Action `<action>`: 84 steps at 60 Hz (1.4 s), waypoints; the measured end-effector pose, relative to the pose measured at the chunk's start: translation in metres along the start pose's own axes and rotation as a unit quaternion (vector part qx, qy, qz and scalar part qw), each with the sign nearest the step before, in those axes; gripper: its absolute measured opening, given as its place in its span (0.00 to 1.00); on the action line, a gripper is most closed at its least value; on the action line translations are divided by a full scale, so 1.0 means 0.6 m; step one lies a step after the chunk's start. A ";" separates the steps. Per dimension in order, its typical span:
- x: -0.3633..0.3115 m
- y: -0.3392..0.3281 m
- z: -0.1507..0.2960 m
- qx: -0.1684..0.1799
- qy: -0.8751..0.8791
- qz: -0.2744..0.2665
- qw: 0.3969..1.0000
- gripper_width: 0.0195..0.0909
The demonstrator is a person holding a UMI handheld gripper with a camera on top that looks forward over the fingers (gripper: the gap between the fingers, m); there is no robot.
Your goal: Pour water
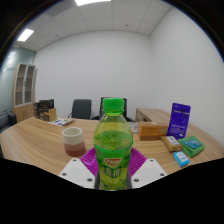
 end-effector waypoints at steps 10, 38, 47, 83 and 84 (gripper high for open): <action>-0.008 0.007 0.005 -0.016 -0.022 -0.010 1.000 0.22; -0.014 0.142 0.094 -0.131 -0.512 -0.057 0.847 0.22; -0.024 0.178 0.107 -0.147 -0.641 -0.048 0.752 0.22; -0.078 0.206 0.141 -0.130 -0.816 -0.026 0.563 0.22; -0.078 0.205 0.142 -0.131 -0.808 -0.023 0.574 0.22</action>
Point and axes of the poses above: the point between the fingertips, and its own axes, seen from behind it with the camera up: x to the right, z up, y forward, the way the camera looks, the point moved 10 cm from there along -y, backward, against the way the camera looks
